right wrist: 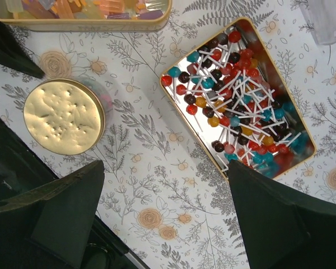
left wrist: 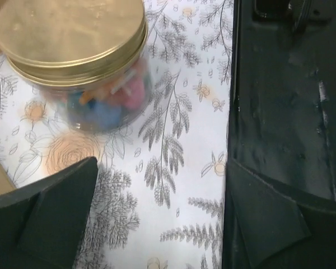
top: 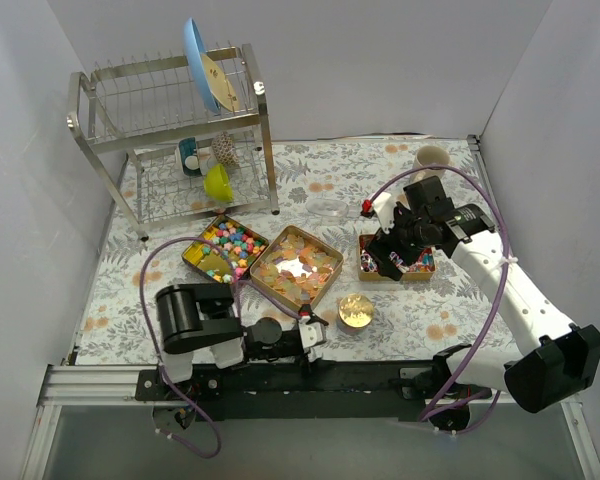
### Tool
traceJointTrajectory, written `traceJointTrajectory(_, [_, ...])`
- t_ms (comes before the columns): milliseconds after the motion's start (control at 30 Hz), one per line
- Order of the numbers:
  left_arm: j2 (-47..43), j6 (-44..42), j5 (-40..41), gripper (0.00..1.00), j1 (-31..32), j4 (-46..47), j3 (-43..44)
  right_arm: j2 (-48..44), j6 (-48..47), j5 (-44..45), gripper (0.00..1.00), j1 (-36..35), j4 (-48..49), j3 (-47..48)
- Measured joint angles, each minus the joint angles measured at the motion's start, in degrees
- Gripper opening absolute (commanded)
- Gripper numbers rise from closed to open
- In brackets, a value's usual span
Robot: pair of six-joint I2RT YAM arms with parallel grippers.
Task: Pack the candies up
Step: Move the packing bottle to the center of the board.
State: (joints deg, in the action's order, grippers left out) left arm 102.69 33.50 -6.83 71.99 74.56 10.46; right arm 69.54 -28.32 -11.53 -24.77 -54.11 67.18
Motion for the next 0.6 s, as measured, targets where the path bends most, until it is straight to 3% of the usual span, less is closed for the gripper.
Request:
traceJointTrajectory(133, [9.7, -2.9, -0.8, 0.98, 0.5, 7.0, 4.9, 0.4, -0.6, -2.3, 0.97, 0.1, -0.7, 0.2])
traceJointTrajectory(600, [12.9, -3.8, -6.8, 0.98, -1.4, 7.4, 8.6, 3.9, -6.0, -8.7, 0.94, 0.1, -4.7, 0.2])
